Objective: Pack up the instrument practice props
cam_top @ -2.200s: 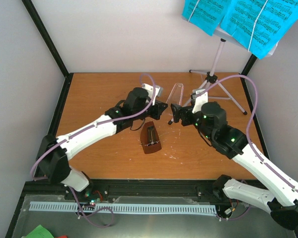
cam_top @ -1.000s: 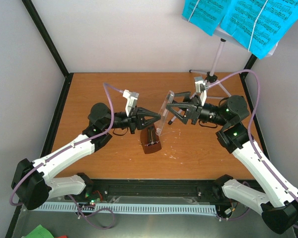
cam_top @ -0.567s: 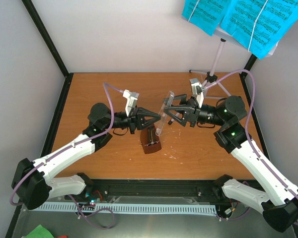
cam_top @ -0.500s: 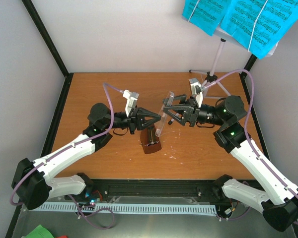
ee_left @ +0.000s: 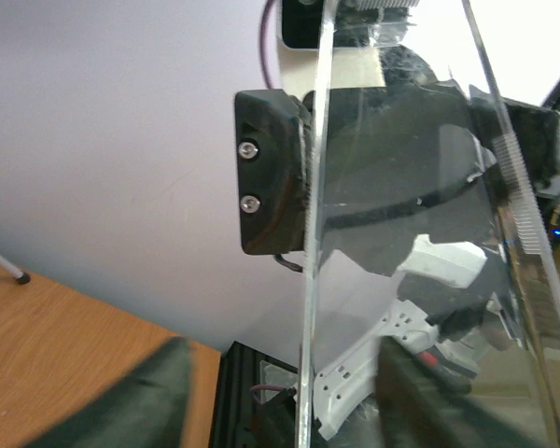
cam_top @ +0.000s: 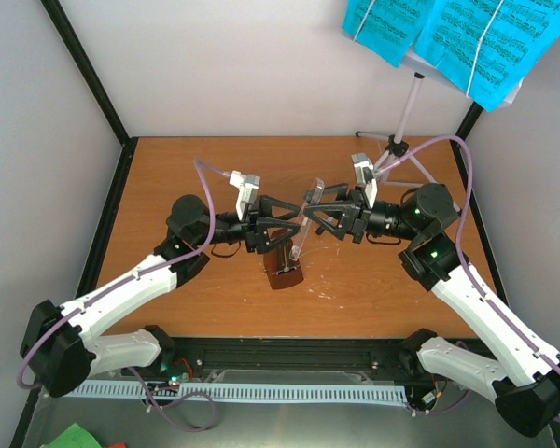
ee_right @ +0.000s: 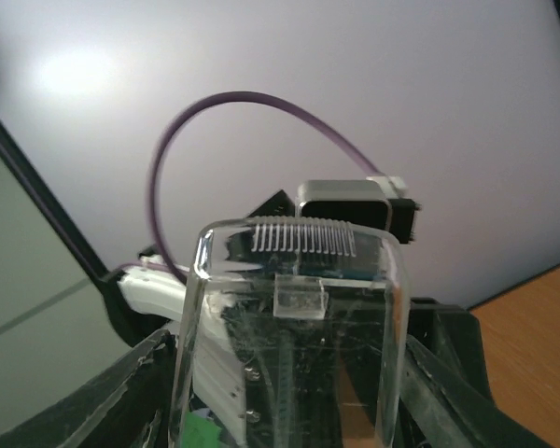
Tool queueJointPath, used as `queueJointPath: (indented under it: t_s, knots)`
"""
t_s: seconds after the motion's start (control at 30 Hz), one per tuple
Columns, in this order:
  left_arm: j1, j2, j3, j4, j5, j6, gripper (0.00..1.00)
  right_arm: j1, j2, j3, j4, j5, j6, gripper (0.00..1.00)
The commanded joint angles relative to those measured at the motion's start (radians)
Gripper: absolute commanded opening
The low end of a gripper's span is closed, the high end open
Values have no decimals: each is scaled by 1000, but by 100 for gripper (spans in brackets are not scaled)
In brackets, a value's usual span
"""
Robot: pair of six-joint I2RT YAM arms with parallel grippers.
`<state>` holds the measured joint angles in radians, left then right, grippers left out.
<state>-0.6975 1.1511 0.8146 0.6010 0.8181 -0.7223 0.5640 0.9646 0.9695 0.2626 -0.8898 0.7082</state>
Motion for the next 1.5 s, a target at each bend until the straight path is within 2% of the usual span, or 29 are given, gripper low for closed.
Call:
queueJointPath:
  t_s: [0.0,0.17,0.33,0.47,0.6,0.8,0.9,0.97,1.27,1.47]
  knots:
    - [3,-83,-43,-153,-165,155,76,8,-41,-7,-166,71,-166,43]
    - [3,-216,-189,-319,-393,330,77,7,-36,-46,-379,173,-336,43]
    - [0,-313,-377,-352,-482,380,74,8,-29,-144,-418,263,-391,43]
    - [-36,-257,-482,-337,-568,393,72,8,-8,-226,-411,350,-410,43]
    - [-112,-144,-482,-329,-683,408,70,8,3,-301,-341,388,-384,42]
    - [-125,-46,-485,-238,-671,429,68,8,25,-412,-260,477,-359,42]
    - [-128,7,-491,-201,-645,452,61,8,36,-445,-223,490,-346,42]
    - [-130,35,-495,-182,-651,465,60,8,35,-458,-202,496,-337,42]
    - [-137,122,-491,-116,-615,494,65,8,21,-458,-203,547,-340,44]
    - [-137,160,-492,-99,-714,482,66,8,3,-470,-200,582,-325,44]
